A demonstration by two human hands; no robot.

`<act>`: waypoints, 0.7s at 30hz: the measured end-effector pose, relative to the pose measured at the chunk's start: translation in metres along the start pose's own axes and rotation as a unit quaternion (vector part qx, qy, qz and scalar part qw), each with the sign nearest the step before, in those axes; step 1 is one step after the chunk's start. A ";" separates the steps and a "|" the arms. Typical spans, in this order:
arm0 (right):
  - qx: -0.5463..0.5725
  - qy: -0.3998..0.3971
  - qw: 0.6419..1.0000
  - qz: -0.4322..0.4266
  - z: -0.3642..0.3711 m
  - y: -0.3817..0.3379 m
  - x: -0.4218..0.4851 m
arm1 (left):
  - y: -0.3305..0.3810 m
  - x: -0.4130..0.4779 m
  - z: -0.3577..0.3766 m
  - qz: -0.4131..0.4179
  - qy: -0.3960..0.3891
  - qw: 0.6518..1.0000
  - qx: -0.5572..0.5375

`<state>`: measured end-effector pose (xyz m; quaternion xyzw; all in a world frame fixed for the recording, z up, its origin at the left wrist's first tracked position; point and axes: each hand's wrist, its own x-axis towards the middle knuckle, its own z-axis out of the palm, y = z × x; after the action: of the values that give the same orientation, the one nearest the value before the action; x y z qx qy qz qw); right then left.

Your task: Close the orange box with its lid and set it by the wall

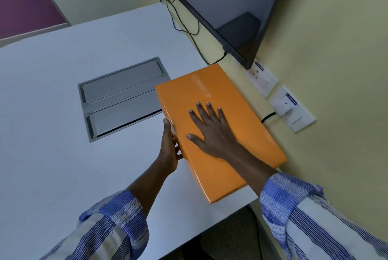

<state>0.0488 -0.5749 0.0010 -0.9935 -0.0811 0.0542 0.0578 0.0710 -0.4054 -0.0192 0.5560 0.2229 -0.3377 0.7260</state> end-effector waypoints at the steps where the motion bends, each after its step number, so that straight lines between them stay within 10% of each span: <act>1: -0.003 0.002 1.000 -0.001 -0.001 0.005 -0.001 | 0.000 0.001 0.004 -0.001 -0.004 1.000 0.002; 21: 0.031 0.008 0.999 0.030 -0.020 -0.021 0.008 | 0.013 -0.015 -0.002 0.122 -0.027 0.963 0.237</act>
<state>0.0555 -0.5556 0.0221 -0.9936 -0.0494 0.0509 0.0878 0.0710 -0.3979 -0.0010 0.7257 0.0469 -0.3048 0.6151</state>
